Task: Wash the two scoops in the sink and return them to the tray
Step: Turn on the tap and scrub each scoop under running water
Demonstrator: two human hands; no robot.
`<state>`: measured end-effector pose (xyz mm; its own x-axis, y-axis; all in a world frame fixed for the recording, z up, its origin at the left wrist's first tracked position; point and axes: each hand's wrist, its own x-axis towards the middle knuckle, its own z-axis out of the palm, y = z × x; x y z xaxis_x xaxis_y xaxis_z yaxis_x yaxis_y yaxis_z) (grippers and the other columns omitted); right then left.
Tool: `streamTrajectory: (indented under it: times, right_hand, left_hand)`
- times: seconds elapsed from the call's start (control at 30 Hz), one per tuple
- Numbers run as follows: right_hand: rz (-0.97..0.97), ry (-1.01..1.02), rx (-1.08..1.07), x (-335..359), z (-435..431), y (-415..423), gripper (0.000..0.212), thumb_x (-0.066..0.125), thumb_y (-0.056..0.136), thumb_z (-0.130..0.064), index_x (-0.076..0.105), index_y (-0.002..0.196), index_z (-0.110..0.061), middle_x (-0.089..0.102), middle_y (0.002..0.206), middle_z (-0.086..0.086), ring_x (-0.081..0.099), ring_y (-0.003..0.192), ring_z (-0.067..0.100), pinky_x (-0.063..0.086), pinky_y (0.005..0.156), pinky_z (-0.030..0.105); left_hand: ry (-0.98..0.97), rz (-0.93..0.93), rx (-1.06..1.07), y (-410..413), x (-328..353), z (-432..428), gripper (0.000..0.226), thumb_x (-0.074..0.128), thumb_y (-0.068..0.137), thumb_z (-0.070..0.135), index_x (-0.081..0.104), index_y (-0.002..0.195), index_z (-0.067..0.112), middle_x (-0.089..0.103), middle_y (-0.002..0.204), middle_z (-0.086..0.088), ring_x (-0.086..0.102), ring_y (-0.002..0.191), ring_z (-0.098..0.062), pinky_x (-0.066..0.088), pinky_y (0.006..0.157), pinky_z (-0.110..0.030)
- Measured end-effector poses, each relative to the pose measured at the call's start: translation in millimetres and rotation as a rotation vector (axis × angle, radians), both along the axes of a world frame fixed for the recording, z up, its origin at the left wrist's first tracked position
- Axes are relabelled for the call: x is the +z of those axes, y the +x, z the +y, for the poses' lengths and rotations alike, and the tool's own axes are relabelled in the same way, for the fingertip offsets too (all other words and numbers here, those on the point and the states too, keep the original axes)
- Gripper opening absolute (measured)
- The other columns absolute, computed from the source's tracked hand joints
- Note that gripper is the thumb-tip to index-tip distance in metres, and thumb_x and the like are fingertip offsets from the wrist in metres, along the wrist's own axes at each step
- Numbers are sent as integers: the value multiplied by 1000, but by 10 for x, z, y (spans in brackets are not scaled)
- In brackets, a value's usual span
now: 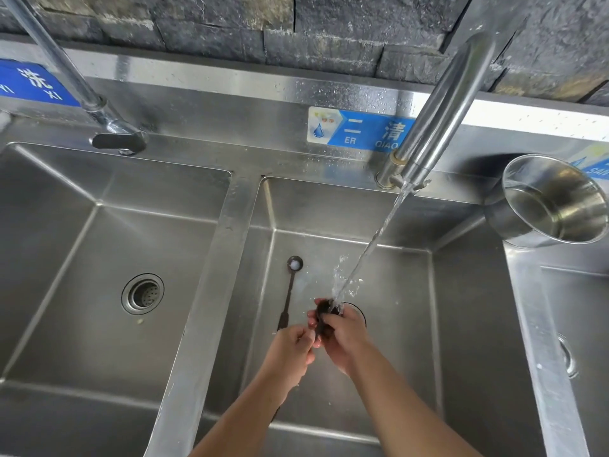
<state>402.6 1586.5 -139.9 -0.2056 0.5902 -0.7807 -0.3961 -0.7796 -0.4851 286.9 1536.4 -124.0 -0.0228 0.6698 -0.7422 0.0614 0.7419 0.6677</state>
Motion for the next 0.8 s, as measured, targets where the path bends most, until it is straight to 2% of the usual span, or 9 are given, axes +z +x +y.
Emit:
streamTrajectory:
  times: [0.13, 0.2, 0.27, 0.33, 0.43, 0.57, 0.67, 0.73, 0.8]
  right_hand:
    - [-344, 38, 244, -35, 42, 3, 24, 43, 102, -11, 58, 88, 2, 68, 57, 14, 60, 45, 26, 49, 43, 30]
    - [-382, 46, 385, -10, 94, 36, 32, 36, 101, -11, 48, 74, 0, 62, 49, 17, 50, 39, 21, 40, 39, 23]
    - [-318, 27, 351, 24, 117, 49, 28, 30, 93, 3, 44, 70, -4, 60, 50, 20, 46, 41, 20, 35, 41, 23]
    - [-202, 57, 198, 46, 105, 52, 27, 31, 87, 12, 55, 83, 1, 65, 65, 24, 59, 50, 29, 47, 48, 32]
    - [105, 53, -64, 28, 51, 38, 45, 28, 82, 21, 62, 102, 0, 68, 83, 19, 68, 70, 28, 52, 58, 36]
    - [244, 11, -204, 5, 40, -66, 35, 33, 89, 16, 59, 101, -4, 62, 75, 15, 58, 68, 28, 53, 56, 34]
    - [25, 33, -66, -4, 59, -49, 18, 44, 99, 2, 60, 96, -4, 64, 69, 15, 62, 56, 23, 51, 51, 31]
    - [-176, 117, 138, -1, 111, 62, 19, 45, 97, -2, 63, 92, -4, 68, 70, 17, 66, 54, 21, 53, 49, 29]
    - [-350, 221, 374, 24, 185, 180, 25, 42, 92, 0, 64, 86, -9, 68, 66, 15, 66, 50, 22, 53, 49, 28]
  left_hand:
    - [98, 169, -111, -29, 12, -34, 33, 43, 99, 19, 59, 70, 11, 42, 43, 8, 35, 41, -13, 26, 48, -27]
    - [171, 301, -215, -103, 25, -15, 30, 45, 98, 20, 62, 75, 11, 49, 51, 6, 43, 47, -13, 32, 52, -27]
    - [219, 373, -274, -165, 45, 21, 30, 45, 98, 20, 60, 72, 18, 52, 54, 6, 47, 50, -11, 35, 53, -27]
    - [226, 375, -276, -160, 59, 62, 31, 46, 98, 23, 57, 69, 21, 51, 53, 6, 46, 48, -10, 34, 51, -26]
    - [191, 285, -206, -46, 59, 89, 35, 47, 98, 25, 56, 64, 20, 47, 43, 8, 41, 40, -6, 30, 48, -25]
    - [121, 96, -4, 139, 17, 63, 44, 46, 99, 18, 46, 56, 18, 37, 34, 9, 28, 35, -7, 20, 47, -28]
    - [65, 38, 21, 198, 26, 40, 43, 44, 100, 21, 45, 58, 16, 35, 35, 9, 26, 33, -7, 19, 45, -27]
    - [70, 48, -60, 126, 72, 58, 43, 43, 101, 24, 48, 60, 15, 36, 36, 9, 28, 31, -6, 22, 40, -23]
    - [152, 181, -227, -10, 102, 97, 39, 44, 101, 26, 55, 64, 17, 43, 41, 7, 35, 32, -3, 28, 40, -21]
